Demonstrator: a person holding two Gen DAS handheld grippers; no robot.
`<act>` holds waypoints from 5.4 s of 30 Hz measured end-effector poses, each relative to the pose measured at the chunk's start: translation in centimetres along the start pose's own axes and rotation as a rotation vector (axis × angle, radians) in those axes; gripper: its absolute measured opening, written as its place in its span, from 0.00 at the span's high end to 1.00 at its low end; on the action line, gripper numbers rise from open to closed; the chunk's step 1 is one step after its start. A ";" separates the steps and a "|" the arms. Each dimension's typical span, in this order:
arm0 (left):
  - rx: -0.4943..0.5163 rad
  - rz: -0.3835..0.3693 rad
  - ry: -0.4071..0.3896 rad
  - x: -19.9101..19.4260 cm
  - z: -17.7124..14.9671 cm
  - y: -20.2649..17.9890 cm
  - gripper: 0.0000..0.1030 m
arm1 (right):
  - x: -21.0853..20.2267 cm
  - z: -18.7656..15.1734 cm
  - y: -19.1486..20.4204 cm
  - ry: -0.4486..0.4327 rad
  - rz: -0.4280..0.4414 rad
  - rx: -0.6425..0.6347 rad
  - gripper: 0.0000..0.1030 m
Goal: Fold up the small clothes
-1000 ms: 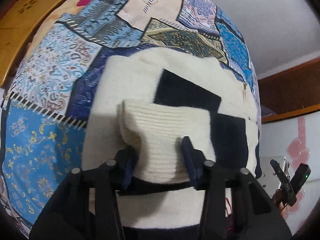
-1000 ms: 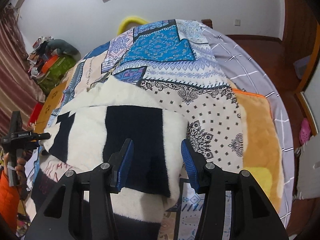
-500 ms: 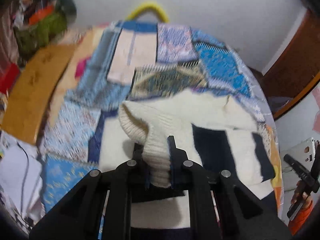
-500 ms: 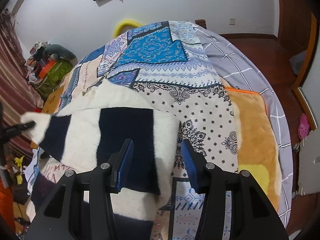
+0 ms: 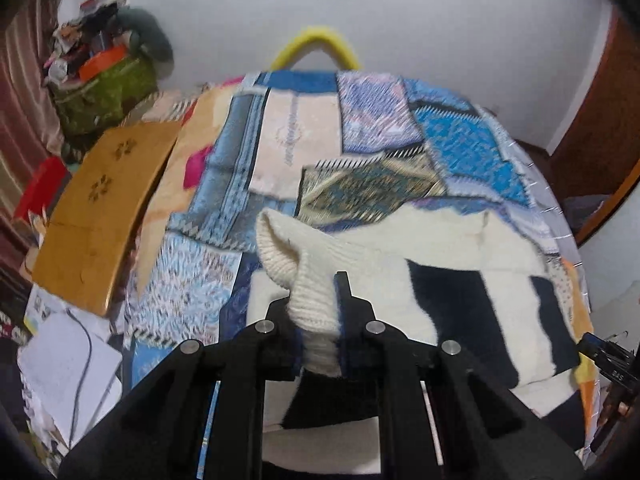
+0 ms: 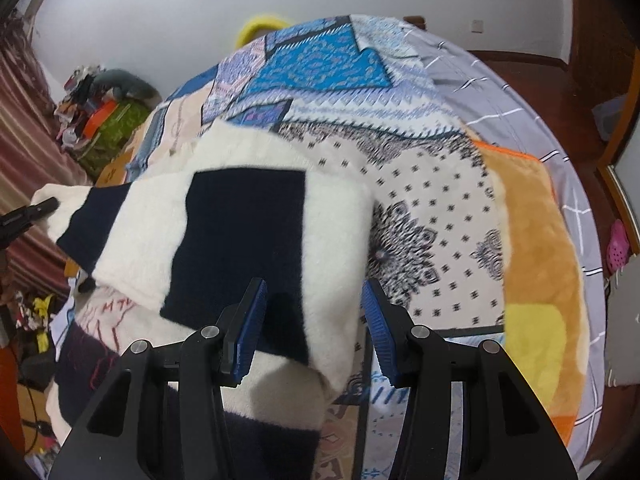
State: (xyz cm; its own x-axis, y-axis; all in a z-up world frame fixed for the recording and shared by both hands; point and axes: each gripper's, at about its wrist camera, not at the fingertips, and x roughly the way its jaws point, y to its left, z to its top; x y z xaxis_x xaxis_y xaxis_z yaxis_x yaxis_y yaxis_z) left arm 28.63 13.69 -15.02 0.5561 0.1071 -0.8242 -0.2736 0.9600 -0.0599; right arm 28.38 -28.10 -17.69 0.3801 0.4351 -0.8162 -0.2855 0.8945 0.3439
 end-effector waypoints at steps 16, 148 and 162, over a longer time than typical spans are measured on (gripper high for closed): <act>0.019 0.026 0.124 5.8 -5.7 2.0 0.74 | 1.5 -0.9 1.5 0.037 -0.048 -0.032 0.53; -0.049 -0.034 0.113 -4.0 -13.5 5.5 0.39 | -7.0 -5.0 3.0 -0.121 -0.073 -0.037 0.50; -0.106 -0.095 0.226 -0.8 -15.5 4.5 0.39 | -4.5 -8.2 3.6 -0.011 -0.042 -0.013 0.47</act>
State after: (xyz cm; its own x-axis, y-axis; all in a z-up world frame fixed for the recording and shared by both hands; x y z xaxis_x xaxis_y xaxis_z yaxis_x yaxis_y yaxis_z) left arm 14.79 13.88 -23.37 0.3971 -0.0541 -0.9162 -0.3156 0.9294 -0.1916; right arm 18.47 -27.68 -16.60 0.4018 0.3986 -0.8244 -0.2801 0.9106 0.3038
